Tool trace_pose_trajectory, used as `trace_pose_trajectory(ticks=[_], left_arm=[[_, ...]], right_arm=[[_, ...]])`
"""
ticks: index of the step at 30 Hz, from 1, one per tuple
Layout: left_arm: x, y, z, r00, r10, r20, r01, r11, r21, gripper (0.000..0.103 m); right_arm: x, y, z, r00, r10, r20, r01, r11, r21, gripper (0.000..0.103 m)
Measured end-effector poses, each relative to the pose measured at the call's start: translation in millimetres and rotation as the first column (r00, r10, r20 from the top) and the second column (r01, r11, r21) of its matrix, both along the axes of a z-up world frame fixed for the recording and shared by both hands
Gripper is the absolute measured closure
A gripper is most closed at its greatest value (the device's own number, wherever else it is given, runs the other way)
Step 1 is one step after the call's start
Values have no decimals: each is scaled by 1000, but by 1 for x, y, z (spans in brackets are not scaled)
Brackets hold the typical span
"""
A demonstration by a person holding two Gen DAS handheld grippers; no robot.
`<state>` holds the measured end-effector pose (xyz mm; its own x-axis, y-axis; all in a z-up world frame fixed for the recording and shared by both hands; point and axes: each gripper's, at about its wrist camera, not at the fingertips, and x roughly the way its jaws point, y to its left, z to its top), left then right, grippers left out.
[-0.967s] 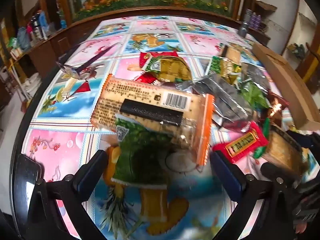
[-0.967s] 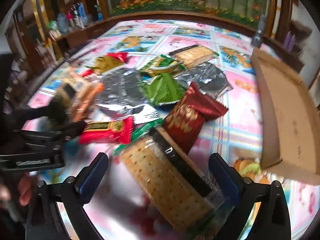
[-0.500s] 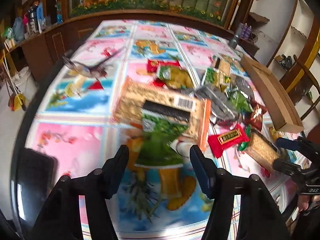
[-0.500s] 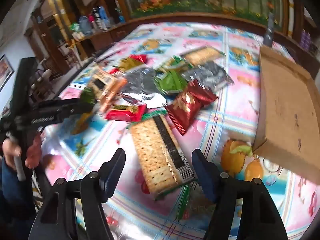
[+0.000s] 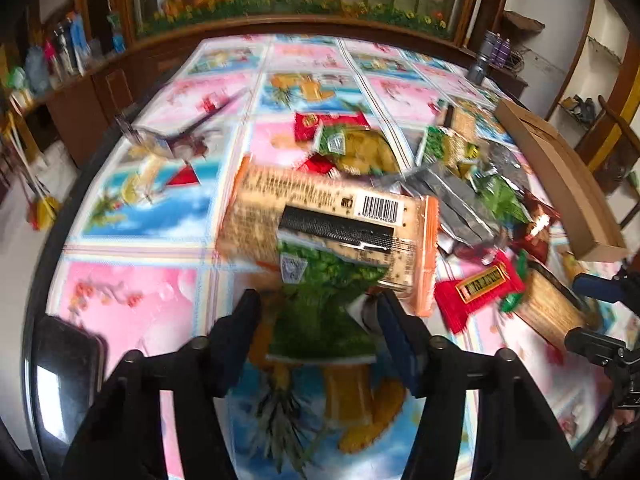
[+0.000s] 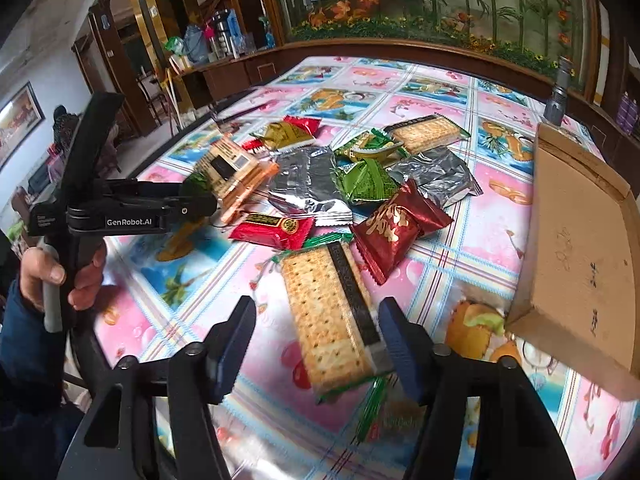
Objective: Organize snacks
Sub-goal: 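Grasp the green snack bag with the left tool while the right tool grasps a cracker pack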
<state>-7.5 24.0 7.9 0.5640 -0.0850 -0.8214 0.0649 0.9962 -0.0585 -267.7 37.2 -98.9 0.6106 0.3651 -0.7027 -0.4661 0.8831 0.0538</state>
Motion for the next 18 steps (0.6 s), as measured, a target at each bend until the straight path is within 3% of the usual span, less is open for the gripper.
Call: trace_pose_trajectory(ticks=[1,3,5,6,8,9,11,18], left_arm=[[0,-3,-1,1000,3,10,-3,1000,22,60],[-2,-6,-1,1000,1,18,-2,999,49,63],[-5,-6,-1,1000,-5,26,3,998,56,65],[-6,-5,0,1000,-6,25,5,999,50,68],[-10,-3,1,1000,-1,29,0,999,43,70],[-11,-2,1,1000,-1,30,0,999,37,70],[-14,0,4,1000,-7,29,7,1000,-1,70],[-19,-9,34,996,-37,81,42,997,-62,70]], right_arm=[[23,3,9,1000,2,-8,-3,1000,-24,39],[48,-11,12,999,22,-37,-24,999,-49,39],[39,-1,14,998,19,-59,-24,997,-77,39],[32,4,13,998,15,-61,-21,995,-95,49],[0,29,18,999,6,-45,-11,992,-122,52],[4,18,24,999,19,-46,-25,992,-122,53],[-14,15,29,999,14,-48,-18,996,-85,53],[-65,-5,101,999,-41,3,40,987,159,53]])
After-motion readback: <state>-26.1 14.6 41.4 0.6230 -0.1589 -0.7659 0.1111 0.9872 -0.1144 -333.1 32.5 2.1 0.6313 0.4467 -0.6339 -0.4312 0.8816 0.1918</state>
